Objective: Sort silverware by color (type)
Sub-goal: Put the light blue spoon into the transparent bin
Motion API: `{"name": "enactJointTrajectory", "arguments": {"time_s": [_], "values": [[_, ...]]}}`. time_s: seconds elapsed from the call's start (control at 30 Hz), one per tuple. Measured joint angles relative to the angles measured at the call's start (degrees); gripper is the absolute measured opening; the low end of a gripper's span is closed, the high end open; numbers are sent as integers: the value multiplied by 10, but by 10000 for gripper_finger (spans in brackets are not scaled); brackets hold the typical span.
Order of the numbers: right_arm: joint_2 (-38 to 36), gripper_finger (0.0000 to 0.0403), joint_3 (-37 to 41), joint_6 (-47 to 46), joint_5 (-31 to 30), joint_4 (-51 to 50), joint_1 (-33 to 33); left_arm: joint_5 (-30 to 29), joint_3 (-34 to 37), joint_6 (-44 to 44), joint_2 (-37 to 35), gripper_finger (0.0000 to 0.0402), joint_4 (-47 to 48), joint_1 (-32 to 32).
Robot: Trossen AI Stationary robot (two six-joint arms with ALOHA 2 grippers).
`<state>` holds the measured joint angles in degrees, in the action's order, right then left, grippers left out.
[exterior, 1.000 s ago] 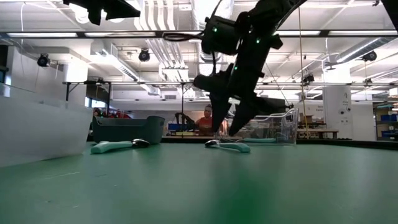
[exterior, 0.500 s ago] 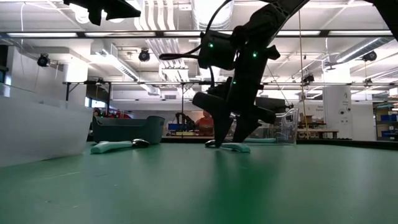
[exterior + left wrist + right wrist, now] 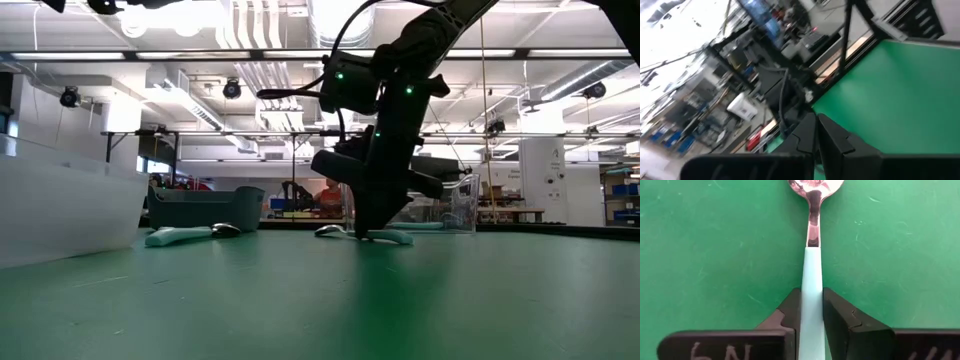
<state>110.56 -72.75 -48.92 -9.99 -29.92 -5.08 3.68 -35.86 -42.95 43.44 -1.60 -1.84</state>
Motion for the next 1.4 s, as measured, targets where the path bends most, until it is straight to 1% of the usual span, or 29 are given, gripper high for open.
{"name": "enactJointTrajectory", "arguments": {"time_s": [0.03, 0.13, 0.23, 0.33, 0.43, 0.53, 0.63, 0.7, 0.77, 0.93, 1.07, 1.17, 1.23, 1.4], "values": [[-2, 44, 0, 4, 1, 1, 0, 14, 0, 0, 0, 0, 0, 5], [-16, 44, 1, 17, 6, 2, 4, 32, 0, 1, 0, 0, 0, 20], [-37, 44, 4, 35, 25, -1, 14, 55, 3, 9, 0, 0, -2, 38], [-74, 44, 3, 56, 28, 4, 28, 103, 5, 18, 0, 0, 0, 60], [-111, 44, 6, 77, 19, 10, 40, 153, 5, 24, 0, 2, -2, 80], [-145, 44, 17, 91, 17, 19, 55, 164, 5, 36, 0, 14, -5, 95], [-186, 44, 33, 114, 31, 46, 69, 165, 5, 44, 5, 36, -6, 103], [-211, 44, 53, 138, 45, 91, 78, 165, 5, 44, 15, 55, -7, 104], [-237, 44, 82, 160, 70, 163, 85, 170, 5, 40, 31, 78, -17, 105], [-292, 44, 178, 200, 150, 374, 97, 189, 6, 26, 80, 143, -64, 105], [-298, 44, 247, 213, 210, 507, 96, 175, 6, 27, 111, 188, -103, 105], [-293, 44, 278, 222, 253, 604, 96, 180, 6, 30, 138, 212, -138, 105], [-288, 44, 285, 230, 259, 636, 96, 189, 6, 32, 157, 222, -162, 105], [-283, 44, 278, 246, 269, 654, 96, 232, 1, 41, 209, 231, -224, 105]]}}
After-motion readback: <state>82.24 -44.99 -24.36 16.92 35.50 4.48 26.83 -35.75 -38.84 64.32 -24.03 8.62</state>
